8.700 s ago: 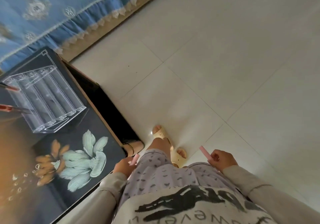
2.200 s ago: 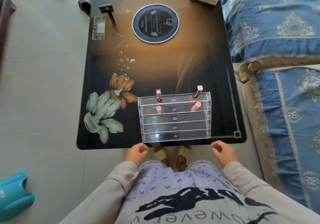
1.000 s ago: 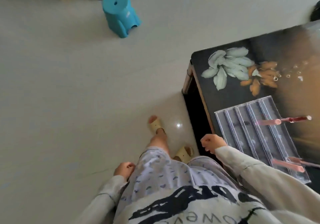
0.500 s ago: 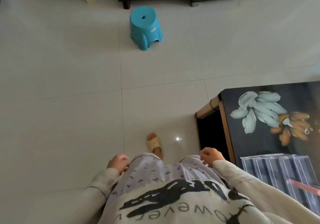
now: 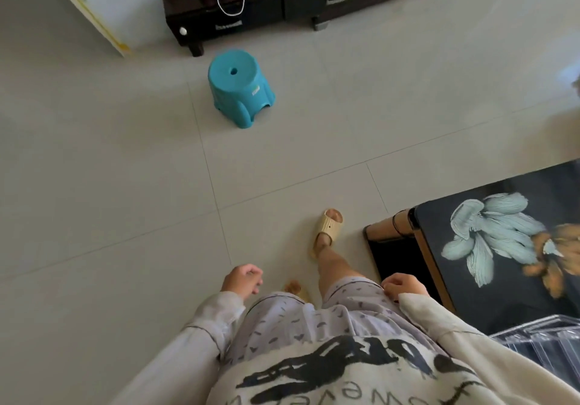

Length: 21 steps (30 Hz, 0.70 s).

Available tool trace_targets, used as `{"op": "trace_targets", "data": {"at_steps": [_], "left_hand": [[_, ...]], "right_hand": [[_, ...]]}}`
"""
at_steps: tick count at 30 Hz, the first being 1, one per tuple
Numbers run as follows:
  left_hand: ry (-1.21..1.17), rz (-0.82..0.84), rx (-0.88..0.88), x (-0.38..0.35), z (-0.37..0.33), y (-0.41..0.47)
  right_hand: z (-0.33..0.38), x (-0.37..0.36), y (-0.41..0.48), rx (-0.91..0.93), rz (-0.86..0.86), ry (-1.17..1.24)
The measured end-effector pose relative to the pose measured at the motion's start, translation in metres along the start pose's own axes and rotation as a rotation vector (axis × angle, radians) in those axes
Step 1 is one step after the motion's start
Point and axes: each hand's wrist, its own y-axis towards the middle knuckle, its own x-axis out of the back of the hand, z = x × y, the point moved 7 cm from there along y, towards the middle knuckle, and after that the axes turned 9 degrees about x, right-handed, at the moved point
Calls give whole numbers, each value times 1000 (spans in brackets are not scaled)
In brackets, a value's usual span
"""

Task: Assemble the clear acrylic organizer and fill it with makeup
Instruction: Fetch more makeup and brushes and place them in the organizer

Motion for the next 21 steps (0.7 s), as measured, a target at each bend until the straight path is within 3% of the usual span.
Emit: {"op": "trace_targets", "data": {"at_steps": [12,21], "left_hand": [[249,-7,98,32,-135,49],[438,-13,-5,47,-301,99]], "right_hand": [[141,122,127,55,51,131],[162,186,172,-26,-19,153]]}}
